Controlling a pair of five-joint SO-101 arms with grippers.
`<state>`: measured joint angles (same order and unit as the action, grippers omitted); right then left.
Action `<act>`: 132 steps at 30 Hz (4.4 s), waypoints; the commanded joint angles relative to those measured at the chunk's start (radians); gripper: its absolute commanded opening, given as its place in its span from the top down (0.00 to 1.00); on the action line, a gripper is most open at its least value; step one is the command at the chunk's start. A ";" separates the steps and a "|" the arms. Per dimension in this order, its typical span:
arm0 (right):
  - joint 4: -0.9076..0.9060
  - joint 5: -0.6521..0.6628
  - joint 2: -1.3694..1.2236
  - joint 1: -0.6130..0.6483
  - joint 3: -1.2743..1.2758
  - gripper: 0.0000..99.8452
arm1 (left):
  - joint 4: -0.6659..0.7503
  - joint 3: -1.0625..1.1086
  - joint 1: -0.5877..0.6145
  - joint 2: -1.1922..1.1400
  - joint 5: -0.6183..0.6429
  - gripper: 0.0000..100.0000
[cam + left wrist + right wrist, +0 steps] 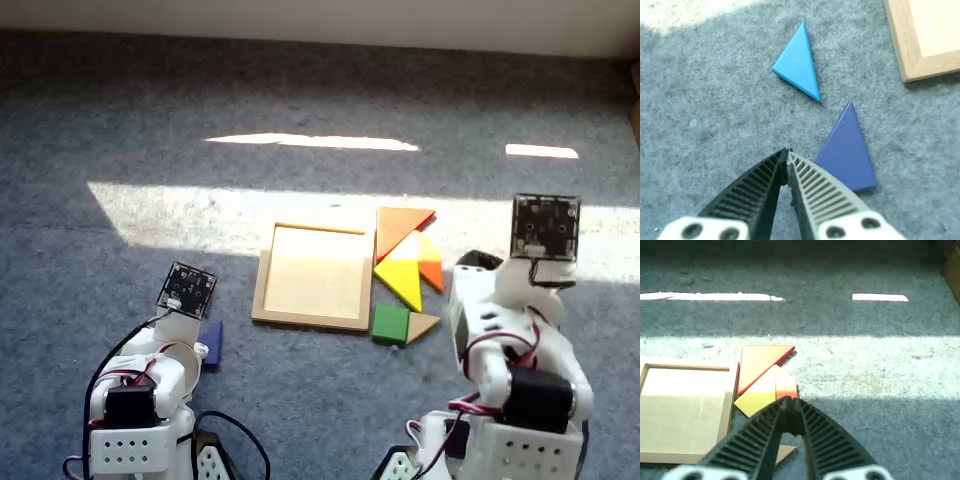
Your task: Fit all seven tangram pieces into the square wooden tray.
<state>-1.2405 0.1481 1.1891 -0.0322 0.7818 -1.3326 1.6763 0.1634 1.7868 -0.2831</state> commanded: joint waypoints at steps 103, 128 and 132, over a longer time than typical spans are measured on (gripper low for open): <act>0.087 -0.276 -1.616 0.285 -0.803 0.71 | -0.005 0.021 0.010 0.028 -0.009 0.99; 0.027 -0.278 -1.618 0.188 -0.803 0.69 | -0.005 0.021 0.010 0.028 -0.009 0.99; 0.021 -0.011 -1.618 0.151 -0.800 0.72 | -0.005 0.021 0.010 0.028 -0.009 0.99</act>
<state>-1.2006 -0.0407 -0.4465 0.1611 -0.0008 -1.3326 1.6763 0.1634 1.7868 -0.2831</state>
